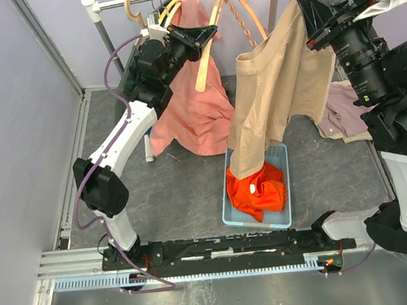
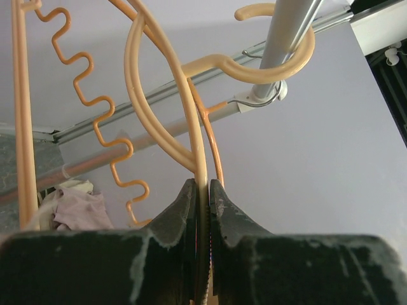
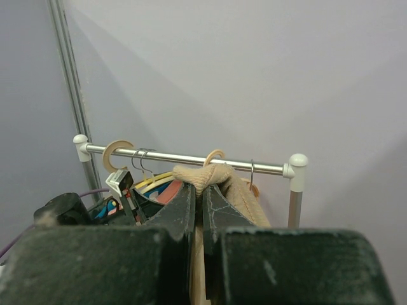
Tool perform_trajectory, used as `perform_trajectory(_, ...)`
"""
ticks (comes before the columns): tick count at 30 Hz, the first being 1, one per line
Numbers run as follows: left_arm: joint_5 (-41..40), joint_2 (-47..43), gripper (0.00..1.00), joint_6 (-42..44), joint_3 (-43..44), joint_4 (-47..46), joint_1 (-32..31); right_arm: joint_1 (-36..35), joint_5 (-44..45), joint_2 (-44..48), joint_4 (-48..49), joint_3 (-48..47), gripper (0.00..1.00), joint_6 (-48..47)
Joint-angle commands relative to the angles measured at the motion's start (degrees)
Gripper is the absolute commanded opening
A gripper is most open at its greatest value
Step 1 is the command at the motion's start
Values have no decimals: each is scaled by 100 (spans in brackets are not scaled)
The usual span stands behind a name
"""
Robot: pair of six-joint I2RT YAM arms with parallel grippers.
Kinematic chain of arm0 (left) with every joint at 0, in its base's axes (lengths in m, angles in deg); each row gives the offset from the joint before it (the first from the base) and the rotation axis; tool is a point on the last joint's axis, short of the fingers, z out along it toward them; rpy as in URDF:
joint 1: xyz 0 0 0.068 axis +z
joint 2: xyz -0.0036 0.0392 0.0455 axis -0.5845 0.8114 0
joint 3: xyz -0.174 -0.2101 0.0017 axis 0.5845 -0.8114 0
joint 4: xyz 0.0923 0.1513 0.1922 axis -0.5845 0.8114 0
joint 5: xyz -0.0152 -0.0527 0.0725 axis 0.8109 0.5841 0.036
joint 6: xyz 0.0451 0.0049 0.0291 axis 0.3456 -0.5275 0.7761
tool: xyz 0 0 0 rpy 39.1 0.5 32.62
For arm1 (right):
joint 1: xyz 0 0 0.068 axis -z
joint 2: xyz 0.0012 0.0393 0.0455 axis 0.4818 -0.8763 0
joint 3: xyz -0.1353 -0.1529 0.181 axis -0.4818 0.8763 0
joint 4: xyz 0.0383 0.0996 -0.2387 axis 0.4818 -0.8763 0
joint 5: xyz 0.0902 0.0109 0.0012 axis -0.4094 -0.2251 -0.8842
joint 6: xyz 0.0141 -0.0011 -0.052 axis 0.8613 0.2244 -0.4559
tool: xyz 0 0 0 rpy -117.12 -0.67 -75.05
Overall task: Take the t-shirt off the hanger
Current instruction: Place the hanger on the clothesline.
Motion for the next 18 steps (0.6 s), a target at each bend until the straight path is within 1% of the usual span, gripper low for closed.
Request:
perform_trajectory(1, 24, -377, 24, -374, -190, -284, 23, 14, 89, 125, 701, -88, 1, -98)
perform_trajectory(3, 62, -403, 37, -386, -204, -285, 25, 16, 15, 121, 718, -122, 1, -85)
perform_trajectory(5, 79, -447, 42, -380, -216, -280, 26, 12, -85, 105, 711, -189, 1, -71)
perform_trajectory(8, 93, -594, 55, -338, -267, -198, 36, 15, -248, 87, 699, -282, 1, -6)
perform_trajectory(10, 138, -710, 62, -323, -356, -151, 42, 17, -398, 65, 702, -365, 1, 68)
perform_trajectory(15, 170, -1147, 69, -291, -762, -52, 63, 16, -660, -15, 767, -590, 1, 321)
perform_trajectory(18, 181, -1358, 70, -230, -979, 32, 89, 15, -776, -29, 868, -661, 1, 460)
